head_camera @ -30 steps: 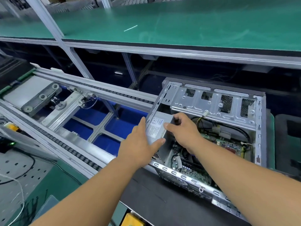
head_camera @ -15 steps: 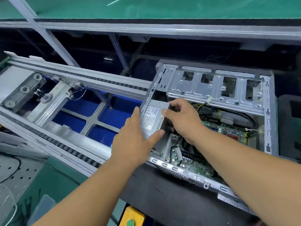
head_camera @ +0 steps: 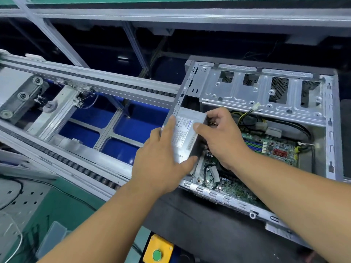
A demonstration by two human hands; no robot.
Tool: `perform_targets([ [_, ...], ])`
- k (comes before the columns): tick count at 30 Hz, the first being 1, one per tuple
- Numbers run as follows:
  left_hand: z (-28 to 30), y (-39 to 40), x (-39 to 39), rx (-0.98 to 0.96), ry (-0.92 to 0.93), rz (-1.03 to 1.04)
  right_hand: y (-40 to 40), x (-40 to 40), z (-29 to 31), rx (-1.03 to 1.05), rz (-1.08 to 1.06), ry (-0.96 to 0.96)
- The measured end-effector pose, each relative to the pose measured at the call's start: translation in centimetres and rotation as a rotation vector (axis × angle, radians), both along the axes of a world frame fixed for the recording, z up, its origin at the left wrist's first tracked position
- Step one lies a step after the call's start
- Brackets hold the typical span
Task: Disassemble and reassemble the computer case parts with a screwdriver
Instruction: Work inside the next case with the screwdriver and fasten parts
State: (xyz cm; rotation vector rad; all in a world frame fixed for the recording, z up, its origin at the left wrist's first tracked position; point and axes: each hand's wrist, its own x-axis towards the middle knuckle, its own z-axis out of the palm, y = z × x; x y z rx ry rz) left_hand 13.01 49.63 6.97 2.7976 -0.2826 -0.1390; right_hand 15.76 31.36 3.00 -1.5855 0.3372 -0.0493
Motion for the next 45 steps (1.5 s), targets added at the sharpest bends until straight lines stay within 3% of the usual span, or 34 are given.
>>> perform_targets([
  [5,-0.3,0.2,0.2,-0.008,-0.023,-0.016,0.0,0.2,0.3,-0.059,0.053,0.003],
  [11,0.4,0.2,-0.3,-0.173,-0.028,0.005,-0.2,0.3,0.9,-0.384,0.357,0.068],
  [28,0.9,-0.3,-0.2,-0.066,0.031,0.050,-0.5,-1.5,3.2,-0.367,0.477,0.164],
  [32,2.3,-0.4,-0.3,-0.072,0.093,0.045,-1.5,-4.6,5.4,-0.354,0.288,0.123],
  [34,3.1,-0.9,-0.8,-0.054,-0.019,0.098,-3.2,-7.3,6.9,-0.299,0.144,0.044],
  [36,3.8,-2.4,-1.8,-0.172,-0.206,0.080,-5.8,-10.4,8.3,-0.242,-0.025,-0.035],
  [38,4.5,-4.8,-3.3,-0.403,-0.281,-0.035,-8.7,-13.7,9.5,-0.249,-0.219,-0.092],
  [42,5.1,-9.8,-7.4,-0.774,-0.126,-0.307,-13.6,-20.5,10.5,-0.256,-0.598,-0.095],
  [45,4.7,-12.5,-11.0,-0.934,0.051,-0.476,-15.3,-25.6,9.2,-0.188,-0.806,0.006],
])
